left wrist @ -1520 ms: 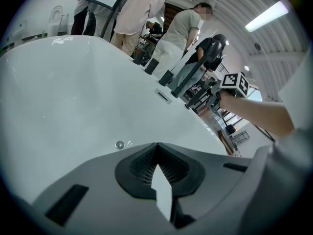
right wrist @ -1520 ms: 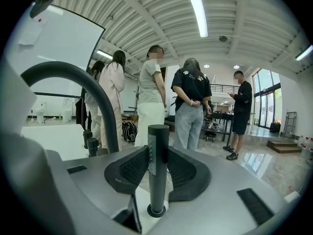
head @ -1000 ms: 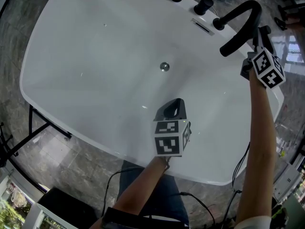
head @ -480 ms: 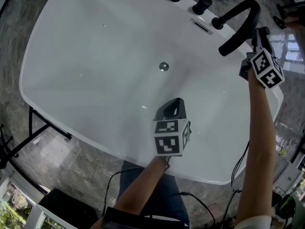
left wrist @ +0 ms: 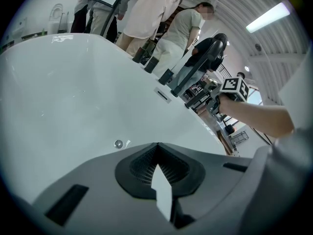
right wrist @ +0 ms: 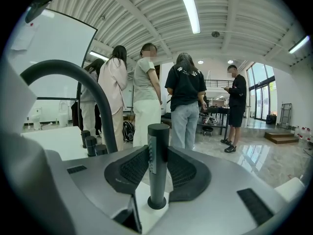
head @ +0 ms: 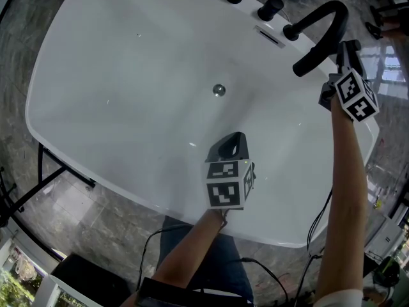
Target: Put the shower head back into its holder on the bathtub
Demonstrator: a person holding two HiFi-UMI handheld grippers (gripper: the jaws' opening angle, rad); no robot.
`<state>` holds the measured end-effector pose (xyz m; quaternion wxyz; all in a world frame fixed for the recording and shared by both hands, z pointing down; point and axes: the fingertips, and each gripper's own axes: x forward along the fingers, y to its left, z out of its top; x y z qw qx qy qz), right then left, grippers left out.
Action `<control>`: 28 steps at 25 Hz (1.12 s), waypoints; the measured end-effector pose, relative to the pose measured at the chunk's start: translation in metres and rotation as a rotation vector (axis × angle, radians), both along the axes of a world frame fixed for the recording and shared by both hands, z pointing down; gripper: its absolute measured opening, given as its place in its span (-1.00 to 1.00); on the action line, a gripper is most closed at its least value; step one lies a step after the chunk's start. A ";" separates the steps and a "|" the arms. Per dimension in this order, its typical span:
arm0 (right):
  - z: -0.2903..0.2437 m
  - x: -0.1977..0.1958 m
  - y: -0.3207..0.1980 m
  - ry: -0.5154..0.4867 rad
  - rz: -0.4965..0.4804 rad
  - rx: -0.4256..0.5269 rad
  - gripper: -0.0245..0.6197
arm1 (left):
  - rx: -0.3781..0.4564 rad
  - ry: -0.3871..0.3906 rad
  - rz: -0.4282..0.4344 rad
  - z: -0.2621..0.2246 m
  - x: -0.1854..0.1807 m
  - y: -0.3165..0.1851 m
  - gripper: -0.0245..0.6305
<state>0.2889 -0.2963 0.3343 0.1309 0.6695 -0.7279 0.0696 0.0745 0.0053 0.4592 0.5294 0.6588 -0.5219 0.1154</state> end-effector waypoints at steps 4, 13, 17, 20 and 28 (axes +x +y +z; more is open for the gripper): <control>0.001 0.000 -0.001 -0.005 0.003 -0.003 -0.54 | -0.001 -0.004 -0.006 0.002 -0.002 -0.002 -0.92; 0.002 -0.001 -0.001 -0.009 -0.007 -0.012 -0.54 | -0.010 -0.008 -0.008 0.005 -0.001 -0.001 -0.92; 0.003 0.000 -0.003 -0.009 -0.012 -0.024 -0.54 | -0.012 -0.010 -0.005 0.005 0.000 0.001 -0.92; 0.003 0.000 -0.003 -0.008 -0.003 -0.026 -0.54 | -0.010 -0.013 -0.005 0.004 -0.001 0.003 -0.92; 0.003 0.002 -0.002 0.013 0.015 -0.040 -0.54 | 0.001 -0.030 0.009 0.001 -0.001 0.015 -0.92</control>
